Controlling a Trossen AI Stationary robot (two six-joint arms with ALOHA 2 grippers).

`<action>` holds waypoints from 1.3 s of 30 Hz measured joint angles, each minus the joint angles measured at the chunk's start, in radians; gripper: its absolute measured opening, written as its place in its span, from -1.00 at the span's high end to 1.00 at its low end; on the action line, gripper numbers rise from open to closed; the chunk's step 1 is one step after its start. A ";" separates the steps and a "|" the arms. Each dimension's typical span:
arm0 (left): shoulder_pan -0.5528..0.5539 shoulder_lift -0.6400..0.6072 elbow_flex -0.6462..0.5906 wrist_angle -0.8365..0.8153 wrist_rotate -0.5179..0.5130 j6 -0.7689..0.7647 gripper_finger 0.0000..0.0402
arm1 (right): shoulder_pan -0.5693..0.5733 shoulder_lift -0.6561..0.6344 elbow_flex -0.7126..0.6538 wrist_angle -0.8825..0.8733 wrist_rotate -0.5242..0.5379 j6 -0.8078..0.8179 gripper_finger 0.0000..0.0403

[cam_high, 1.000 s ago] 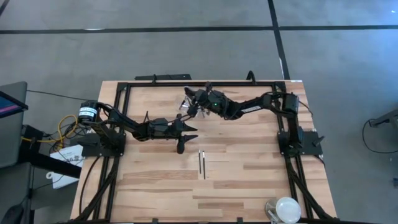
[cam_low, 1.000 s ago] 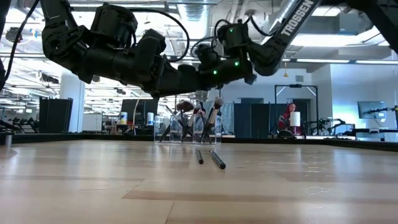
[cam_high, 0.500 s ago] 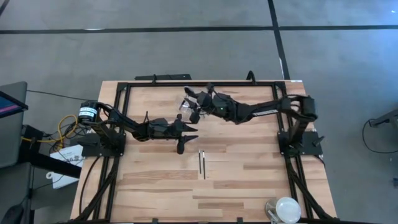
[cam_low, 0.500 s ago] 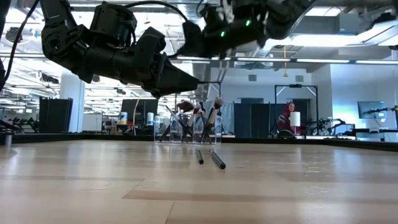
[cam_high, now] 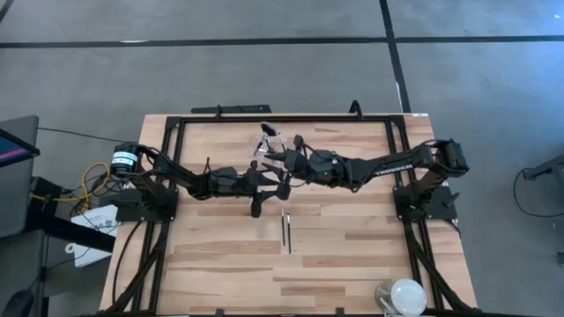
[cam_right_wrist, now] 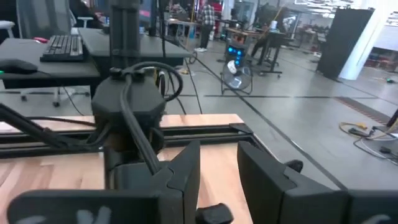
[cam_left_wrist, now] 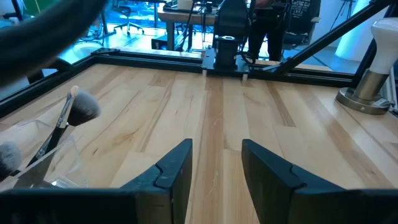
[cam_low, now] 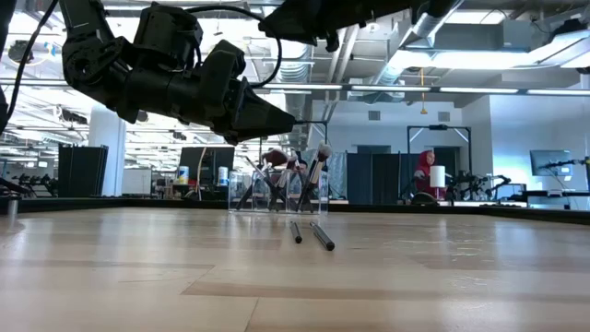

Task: Sort items
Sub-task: Put the eyeshadow brush into the transparent organizer

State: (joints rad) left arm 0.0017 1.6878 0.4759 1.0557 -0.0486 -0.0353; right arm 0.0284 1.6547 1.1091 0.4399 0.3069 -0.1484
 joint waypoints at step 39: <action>0.000 0.000 0.000 0.000 0.001 0.000 0.32 | 0.037 0.000 0.000 -0.201 0.070 0.157 0.51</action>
State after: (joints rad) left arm 0.0014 1.6878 0.4759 1.0561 -0.0480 -0.0349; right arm 0.0650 1.6547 1.1091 0.2386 0.3767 0.0088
